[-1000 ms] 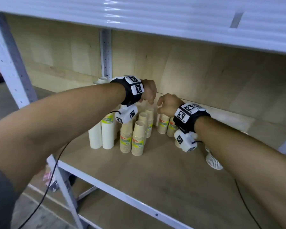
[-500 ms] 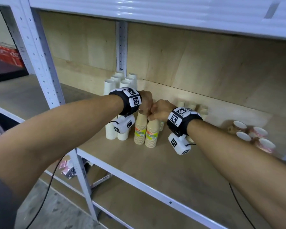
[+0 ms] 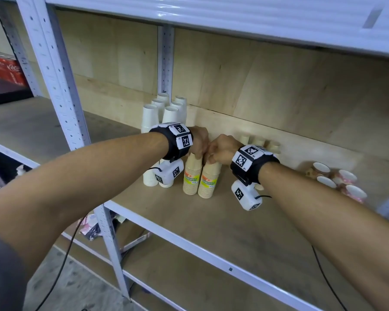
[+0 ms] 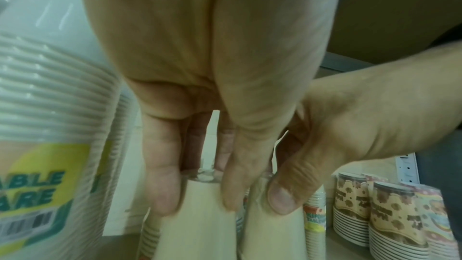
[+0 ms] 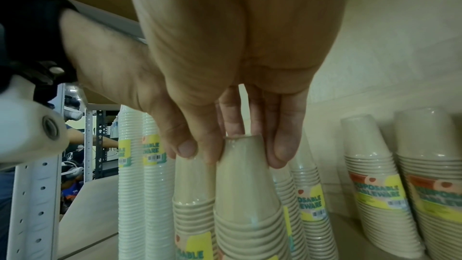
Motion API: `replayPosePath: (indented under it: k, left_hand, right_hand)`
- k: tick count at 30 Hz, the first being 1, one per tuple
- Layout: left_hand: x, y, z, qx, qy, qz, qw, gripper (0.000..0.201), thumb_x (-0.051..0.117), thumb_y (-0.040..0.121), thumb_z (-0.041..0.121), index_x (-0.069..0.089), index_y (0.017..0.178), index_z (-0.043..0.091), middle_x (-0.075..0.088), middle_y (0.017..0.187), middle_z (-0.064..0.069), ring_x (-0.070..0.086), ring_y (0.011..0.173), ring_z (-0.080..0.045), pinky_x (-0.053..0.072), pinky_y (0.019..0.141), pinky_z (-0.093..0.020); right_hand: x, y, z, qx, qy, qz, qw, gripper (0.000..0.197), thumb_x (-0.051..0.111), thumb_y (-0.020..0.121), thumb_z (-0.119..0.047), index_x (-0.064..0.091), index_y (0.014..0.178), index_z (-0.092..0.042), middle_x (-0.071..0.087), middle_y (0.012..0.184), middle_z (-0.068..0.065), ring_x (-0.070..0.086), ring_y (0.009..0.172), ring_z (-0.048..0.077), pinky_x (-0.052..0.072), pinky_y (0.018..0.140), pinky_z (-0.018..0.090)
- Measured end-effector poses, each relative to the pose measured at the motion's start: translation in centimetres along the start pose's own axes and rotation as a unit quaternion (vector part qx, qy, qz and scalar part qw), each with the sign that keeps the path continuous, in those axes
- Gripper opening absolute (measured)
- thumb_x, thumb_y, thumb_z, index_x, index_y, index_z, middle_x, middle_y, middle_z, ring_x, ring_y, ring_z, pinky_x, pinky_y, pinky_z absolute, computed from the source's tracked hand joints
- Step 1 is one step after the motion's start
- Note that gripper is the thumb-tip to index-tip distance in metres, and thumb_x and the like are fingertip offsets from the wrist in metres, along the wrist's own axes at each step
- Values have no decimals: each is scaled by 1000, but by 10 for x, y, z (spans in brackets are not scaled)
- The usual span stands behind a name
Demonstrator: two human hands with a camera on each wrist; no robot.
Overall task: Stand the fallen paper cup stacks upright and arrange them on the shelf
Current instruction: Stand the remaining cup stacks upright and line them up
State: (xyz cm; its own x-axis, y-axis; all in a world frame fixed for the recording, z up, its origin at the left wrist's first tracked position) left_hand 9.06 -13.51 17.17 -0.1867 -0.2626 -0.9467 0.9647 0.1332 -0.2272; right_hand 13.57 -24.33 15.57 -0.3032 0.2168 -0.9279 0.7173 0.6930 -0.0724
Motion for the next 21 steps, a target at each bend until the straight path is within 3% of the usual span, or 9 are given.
replayPosePath:
  k: [5, 10, 14, 18, 21]
  left_hand:
    - [-8, -1, 18, 15, 1, -16, 1000, 35, 72, 83, 0, 67, 118, -3, 61, 91, -6, 51, 57, -8, 46, 42, -13]
    - [-19, 3, 41, 30, 30, 2, 999, 31, 73, 84, 10, 69, 114, 5, 62, 95, -2, 55, 60, -10, 44, 46, -18]
    - [-24, 12, 59, 40, 10, 13, 999, 33, 76, 81, 10, 70, 113, 4, 69, 104, -11, 66, 72, -21, 56, 56, -28]
    - [-31, 20, 81, 57, 21, 44, 997, 31, 73, 84, 9, 69, 115, 4, 63, 76, -3, 53, 56, -12, 44, 43, -19]
    - [-29, 32, 90, 73, 57, 53, 994, 31, 72, 84, 6, 70, 115, 3, 67, 101, -7, 55, 80, -15, 44, 52, -18]
  right_hand:
    - [-15, -8, 9, 15, -9, 11, 1000, 26, 79, 76, -20, 73, 100, -10, 69, 105, 6, 64, 95, 20, 50, 77, 28]
    - [-35, -14, 29, 36, -20, 27, 999, 28, 81, 74, -22, 74, 98, -8, 71, 101, 8, 65, 89, 21, 49, 67, 25]
    - [-50, -19, 45, 58, -48, 48, 996, 29, 80, 74, -23, 73, 97, -8, 70, 99, 7, 65, 87, 20, 52, 69, 29]
    - [-61, -19, 65, 64, -63, 59, 994, 34, 80, 77, -24, 73, 105, -6, 70, 105, 7, 65, 100, 23, 52, 79, 30]
    - [-66, -13, 81, 69, -56, 60, 994, 30, 80, 75, -25, 75, 96, -4, 72, 102, 10, 66, 96, 24, 54, 81, 34]
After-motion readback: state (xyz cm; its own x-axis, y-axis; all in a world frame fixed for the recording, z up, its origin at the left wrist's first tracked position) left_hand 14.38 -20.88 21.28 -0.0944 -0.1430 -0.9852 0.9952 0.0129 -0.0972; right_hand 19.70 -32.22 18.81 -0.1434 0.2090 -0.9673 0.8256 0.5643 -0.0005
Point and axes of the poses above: each hand's wrist, its own y-axis towards the middle knuckle, its own x-axis out of the palm, z = x × y, the point moved 3 cm from there along y, towards the middle knuckle
